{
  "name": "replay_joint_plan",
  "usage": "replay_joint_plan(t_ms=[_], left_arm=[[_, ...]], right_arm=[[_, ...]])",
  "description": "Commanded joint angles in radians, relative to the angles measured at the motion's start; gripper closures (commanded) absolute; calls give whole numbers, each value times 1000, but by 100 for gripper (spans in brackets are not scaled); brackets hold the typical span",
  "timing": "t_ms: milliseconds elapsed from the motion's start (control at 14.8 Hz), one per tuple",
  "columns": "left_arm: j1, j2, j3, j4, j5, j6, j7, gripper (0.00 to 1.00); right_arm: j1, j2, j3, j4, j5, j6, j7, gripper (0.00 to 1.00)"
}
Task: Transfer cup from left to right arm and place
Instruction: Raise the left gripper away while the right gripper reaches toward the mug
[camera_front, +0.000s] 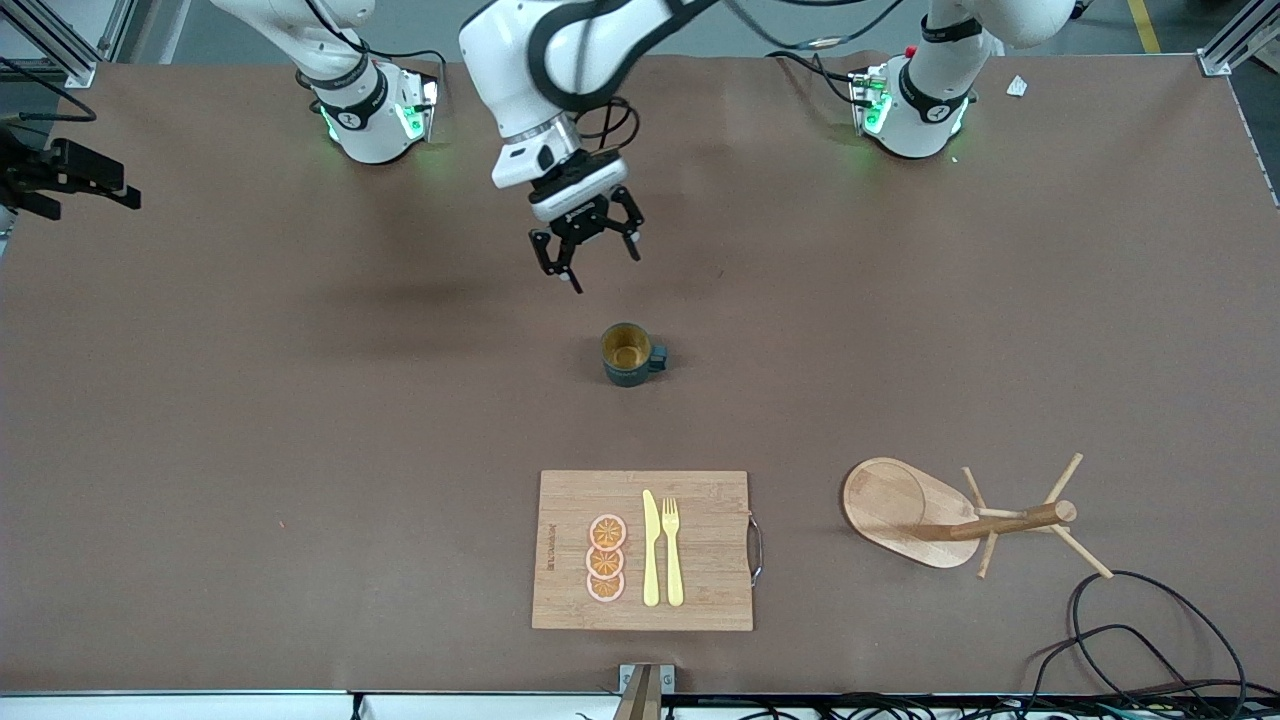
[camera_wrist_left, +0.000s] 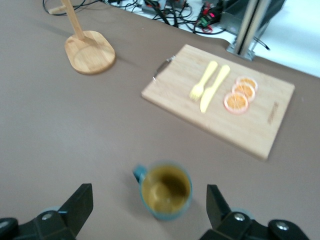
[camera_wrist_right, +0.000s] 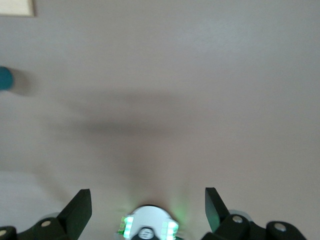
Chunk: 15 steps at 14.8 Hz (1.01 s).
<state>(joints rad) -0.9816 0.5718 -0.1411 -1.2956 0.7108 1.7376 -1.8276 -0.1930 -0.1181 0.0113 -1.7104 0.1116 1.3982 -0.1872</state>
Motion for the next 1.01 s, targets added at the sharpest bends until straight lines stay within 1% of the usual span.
replay_joint_plan(t_ms=[0,135,338,473,608,810,945], left_arm=[[171,-162,-9,-44,-178,11,218,0],[300,-231,-9,-44,-307,8,374,0],[496,-311,-9,-48,-448,-10,641,0],[599,-349,-9,-50,-494,-23,766,0],[694,-368,-11,-48,-513,-79,914,0],[826,-400,-11,-48,-539,-130,1141,0],[914,-411,-11,-50,-589,-147,1295,0]], right_arm=[[-25,-3,16,-47,82,28,151,0],[61,-2,19,-54,83,73,280,0],[162,3,19,-57,82,142,441,0],[228,23,19,-57,82,198,543,0],[315,46,19,-55,74,257,645,0],[438,90,19,-49,37,323,684,0],[509,126,19,-46,22,358,687,0]])
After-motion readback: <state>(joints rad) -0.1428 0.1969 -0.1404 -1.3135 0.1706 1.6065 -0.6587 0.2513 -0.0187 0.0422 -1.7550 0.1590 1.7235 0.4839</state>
